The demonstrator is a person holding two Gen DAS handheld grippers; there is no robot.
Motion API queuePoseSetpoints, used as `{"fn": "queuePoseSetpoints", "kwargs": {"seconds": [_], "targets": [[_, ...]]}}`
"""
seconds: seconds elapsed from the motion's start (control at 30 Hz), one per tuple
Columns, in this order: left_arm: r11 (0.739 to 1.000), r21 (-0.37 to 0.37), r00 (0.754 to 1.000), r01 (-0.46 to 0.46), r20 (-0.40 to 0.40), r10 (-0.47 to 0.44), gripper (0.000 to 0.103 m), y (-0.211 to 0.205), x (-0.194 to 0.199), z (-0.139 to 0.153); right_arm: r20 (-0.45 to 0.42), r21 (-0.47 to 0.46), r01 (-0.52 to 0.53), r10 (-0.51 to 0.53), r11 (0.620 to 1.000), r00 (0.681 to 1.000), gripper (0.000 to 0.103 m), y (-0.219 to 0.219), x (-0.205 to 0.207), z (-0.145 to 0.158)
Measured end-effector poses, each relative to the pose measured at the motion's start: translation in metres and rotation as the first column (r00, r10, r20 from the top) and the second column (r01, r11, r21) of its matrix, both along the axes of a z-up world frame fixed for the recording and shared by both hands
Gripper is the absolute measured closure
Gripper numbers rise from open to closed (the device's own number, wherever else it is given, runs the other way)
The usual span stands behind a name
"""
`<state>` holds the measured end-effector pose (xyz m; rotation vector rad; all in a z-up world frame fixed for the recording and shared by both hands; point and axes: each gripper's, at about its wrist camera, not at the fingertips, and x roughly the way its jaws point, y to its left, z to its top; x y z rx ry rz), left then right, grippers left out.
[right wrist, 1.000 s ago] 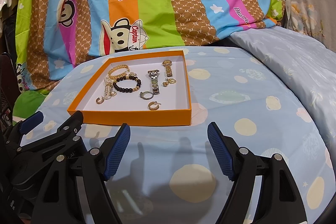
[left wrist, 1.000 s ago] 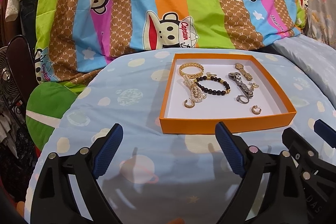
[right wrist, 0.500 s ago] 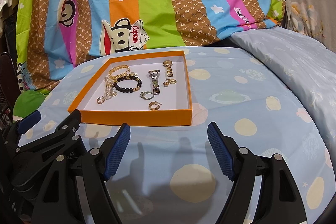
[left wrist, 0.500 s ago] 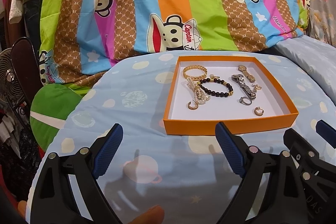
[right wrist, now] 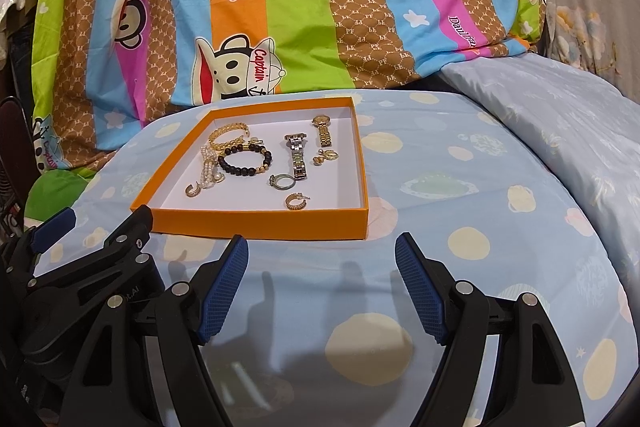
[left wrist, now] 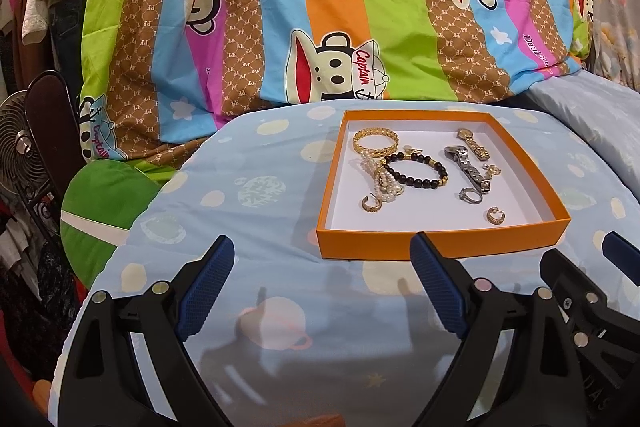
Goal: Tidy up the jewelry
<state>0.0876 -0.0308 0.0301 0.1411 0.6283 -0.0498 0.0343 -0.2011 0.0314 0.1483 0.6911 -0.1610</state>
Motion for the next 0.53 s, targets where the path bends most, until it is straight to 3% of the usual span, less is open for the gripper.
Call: {"fn": "queuePoseSetpoints", "kwargs": {"seconds": [0.53], "targets": [[1.000,-0.007,1.000,0.007,-0.013,-0.007,0.016,-0.0001,0.0029,-0.0031,-0.001,0.000,0.000,0.000,1.000,1.000,0.028,0.0009,0.0001,-0.0003]]}}
